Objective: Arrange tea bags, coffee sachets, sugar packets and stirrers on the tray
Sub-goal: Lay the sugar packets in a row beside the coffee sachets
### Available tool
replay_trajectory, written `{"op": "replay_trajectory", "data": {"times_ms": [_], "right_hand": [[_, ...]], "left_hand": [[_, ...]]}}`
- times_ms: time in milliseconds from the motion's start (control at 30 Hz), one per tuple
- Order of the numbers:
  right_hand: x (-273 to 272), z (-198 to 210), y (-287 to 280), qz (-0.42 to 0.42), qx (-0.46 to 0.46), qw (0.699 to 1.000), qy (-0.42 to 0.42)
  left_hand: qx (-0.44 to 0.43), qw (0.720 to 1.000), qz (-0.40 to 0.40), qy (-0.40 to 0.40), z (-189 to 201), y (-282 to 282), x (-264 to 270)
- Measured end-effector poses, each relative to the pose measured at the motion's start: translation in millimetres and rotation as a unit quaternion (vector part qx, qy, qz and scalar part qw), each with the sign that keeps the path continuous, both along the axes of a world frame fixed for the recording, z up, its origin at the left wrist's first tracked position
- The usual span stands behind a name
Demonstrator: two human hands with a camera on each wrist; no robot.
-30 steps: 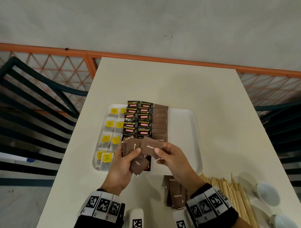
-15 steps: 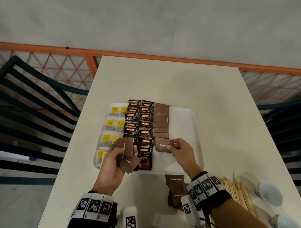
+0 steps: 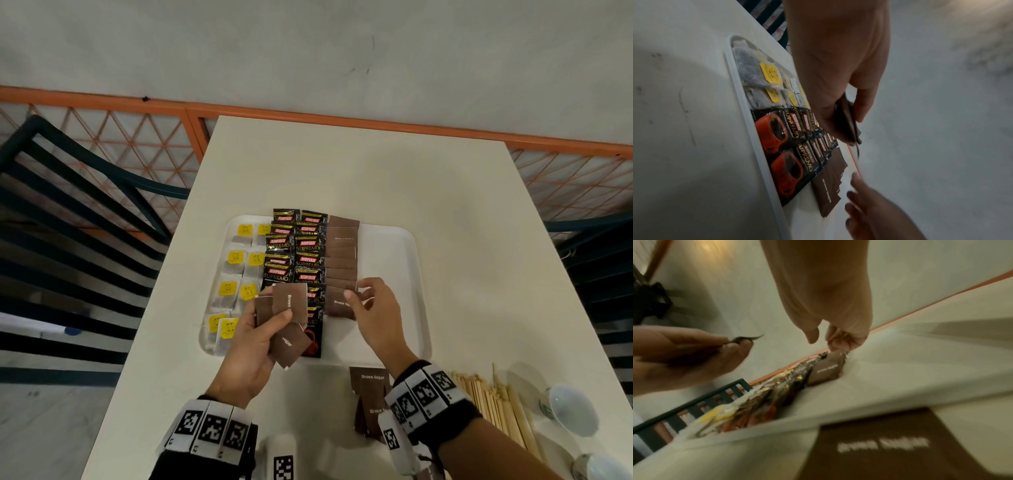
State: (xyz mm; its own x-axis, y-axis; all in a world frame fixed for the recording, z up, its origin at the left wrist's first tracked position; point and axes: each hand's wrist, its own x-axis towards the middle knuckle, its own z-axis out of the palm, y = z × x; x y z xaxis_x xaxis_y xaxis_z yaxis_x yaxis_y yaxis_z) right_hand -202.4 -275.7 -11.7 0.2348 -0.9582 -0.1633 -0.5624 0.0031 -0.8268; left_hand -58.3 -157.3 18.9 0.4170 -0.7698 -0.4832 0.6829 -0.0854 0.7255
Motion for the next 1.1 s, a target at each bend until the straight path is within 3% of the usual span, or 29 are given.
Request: {"op": "replay_trajectory", "data": {"times_ms": [167, 267, 533, 700, 933, 1100], "right_hand": [[18.5, 32.4, 15.4, 0.146, 0.095, 0.981, -0.083], [22.2, 38.0, 16.7, 0.176, 0.134, 0.967, -0.127], [13.4, 49.1, 12.1, 0.252, 0.119, 0.959, -0.049], [10.4, 49.3, 9.1, 0.230, 0.067, 0.971, -0.024], [0.9, 54.4, 7.6, 0.215, 0.146, 0.953, -0.157], [-5.1, 44.8, 9.7, 0.220, 0.116, 0.958, -0.143]], "left_hand": [[-0.009, 0.998, -0.032, -0.054, 2.7, -4.4, -8.3], [-0.004, 0.998, -0.031, -0.062, 3.6, -5.0, -9.4], [-0.002, 0.999, -0.022, -0.044, 0.4, -2.3, -4.9], [0.002, 0.998, -0.025, -0.058, 0.1, -3.4, -6.6], [-0.001, 1.000, 0.006, -0.015, -0.5, -5.2, -1.8], [0.028, 0.999, -0.003, -0.046, -1.5, -6.3, -6.1]]}}
